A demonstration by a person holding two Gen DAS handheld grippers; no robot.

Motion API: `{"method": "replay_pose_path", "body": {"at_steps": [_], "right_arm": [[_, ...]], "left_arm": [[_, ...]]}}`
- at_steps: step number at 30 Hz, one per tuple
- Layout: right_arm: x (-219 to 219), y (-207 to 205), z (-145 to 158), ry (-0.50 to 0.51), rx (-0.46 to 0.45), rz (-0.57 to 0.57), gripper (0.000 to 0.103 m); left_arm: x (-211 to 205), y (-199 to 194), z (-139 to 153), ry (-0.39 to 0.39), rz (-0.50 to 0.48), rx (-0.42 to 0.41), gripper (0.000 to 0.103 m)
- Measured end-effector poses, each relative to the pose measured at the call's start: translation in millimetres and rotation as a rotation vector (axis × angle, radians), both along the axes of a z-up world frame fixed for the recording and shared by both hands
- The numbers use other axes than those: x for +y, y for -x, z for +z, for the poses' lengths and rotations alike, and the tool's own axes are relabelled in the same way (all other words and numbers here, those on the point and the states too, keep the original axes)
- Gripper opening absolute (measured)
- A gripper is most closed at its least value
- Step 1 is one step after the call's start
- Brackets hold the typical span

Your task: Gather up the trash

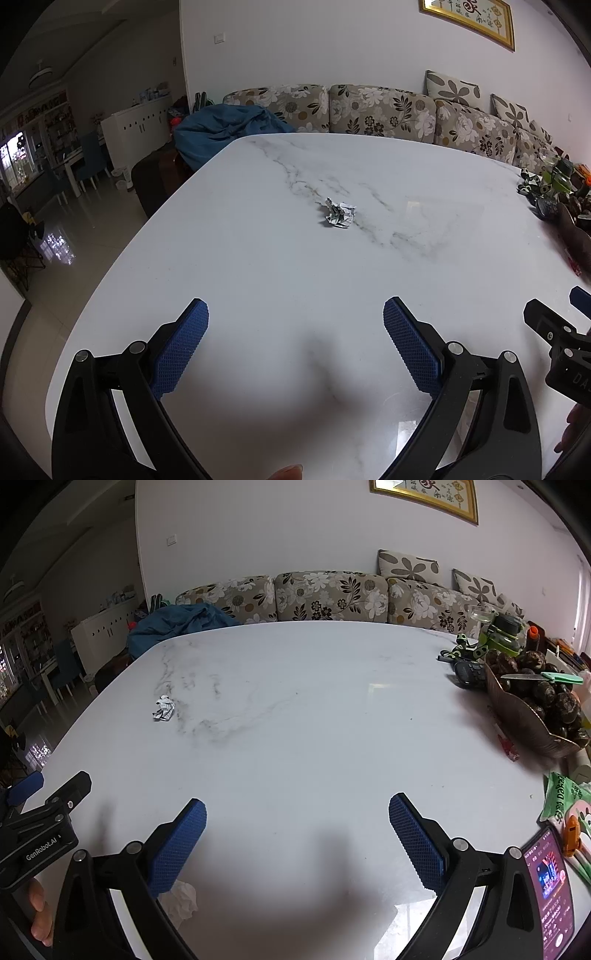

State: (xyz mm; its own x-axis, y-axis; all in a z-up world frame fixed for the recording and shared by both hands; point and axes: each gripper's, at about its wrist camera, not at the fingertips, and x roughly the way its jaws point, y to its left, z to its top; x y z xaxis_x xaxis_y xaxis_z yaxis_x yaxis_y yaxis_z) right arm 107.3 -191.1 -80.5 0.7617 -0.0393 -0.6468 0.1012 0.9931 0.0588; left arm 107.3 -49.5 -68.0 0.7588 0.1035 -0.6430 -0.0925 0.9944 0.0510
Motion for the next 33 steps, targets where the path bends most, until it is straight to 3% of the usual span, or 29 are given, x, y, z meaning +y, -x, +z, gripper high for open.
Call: {"method": "replay_pose_path", "body": {"at_steps": [21,29,33], "right_arm": [[0.2,0.7,2.5,-0.001,0.001,0.008,0.098],[0.1,1.4,0.3,-0.011,0.006,0.009,0.098],[0.7,2.9,-0.4,-0.011,0.004,0.011,0.098]], "left_arm": [[-0.5,0.7,4.5,0.016,-0.020,-0.009,0.093],[10.4,-2.7,-3.0,0.148,-0.033,0.039,0.096],[11.0,-1.4,-2.9,0.141,-0.019,0.020,0.096]]}}
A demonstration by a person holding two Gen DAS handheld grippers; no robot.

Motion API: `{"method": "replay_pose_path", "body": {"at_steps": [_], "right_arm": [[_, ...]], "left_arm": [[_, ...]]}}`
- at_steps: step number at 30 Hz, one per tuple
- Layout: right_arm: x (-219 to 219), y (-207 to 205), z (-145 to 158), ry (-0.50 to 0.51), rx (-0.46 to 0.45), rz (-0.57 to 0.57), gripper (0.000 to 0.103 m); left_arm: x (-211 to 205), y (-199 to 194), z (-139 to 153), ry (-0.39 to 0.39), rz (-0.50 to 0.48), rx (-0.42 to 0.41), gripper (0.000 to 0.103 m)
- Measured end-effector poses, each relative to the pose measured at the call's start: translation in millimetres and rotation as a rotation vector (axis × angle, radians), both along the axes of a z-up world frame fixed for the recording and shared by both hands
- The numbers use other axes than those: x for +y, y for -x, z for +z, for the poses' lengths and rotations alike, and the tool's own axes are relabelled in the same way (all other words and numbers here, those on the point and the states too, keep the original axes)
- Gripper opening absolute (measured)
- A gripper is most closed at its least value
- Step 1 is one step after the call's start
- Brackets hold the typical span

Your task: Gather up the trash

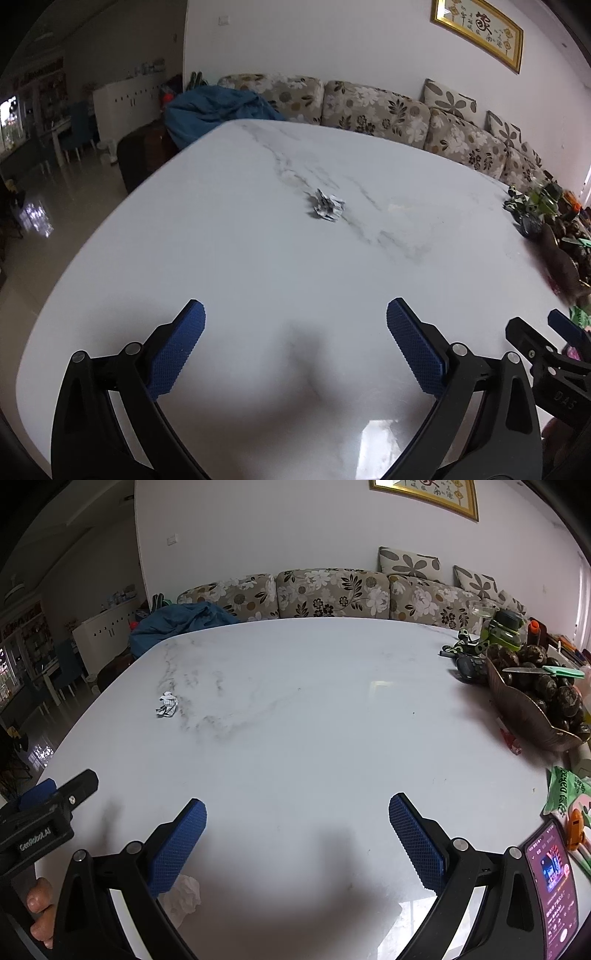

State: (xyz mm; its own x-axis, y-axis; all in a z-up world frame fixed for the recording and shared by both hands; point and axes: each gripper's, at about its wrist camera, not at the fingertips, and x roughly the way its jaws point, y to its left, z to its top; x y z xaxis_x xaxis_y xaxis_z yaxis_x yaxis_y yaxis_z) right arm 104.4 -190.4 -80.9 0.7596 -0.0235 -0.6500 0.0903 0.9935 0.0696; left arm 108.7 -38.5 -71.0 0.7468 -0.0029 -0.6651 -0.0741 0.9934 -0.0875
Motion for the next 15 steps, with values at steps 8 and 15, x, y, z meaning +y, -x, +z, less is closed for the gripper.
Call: {"method": "replay_pose_path", "body": {"at_steps": [8,15], "right_arm": [[-0.4,1.6,-0.6,-0.010,0.004,-0.001,0.098],[-1.9,4.1,0.0,-0.013,-0.002,-0.001,0.098]], "left_arm": [[-3.8,2.6,3.7,-0.032,0.036,-0.008,0.096],[-12.6,2.9,3.3,-0.071,-0.004,-0.007,0.096]]}}
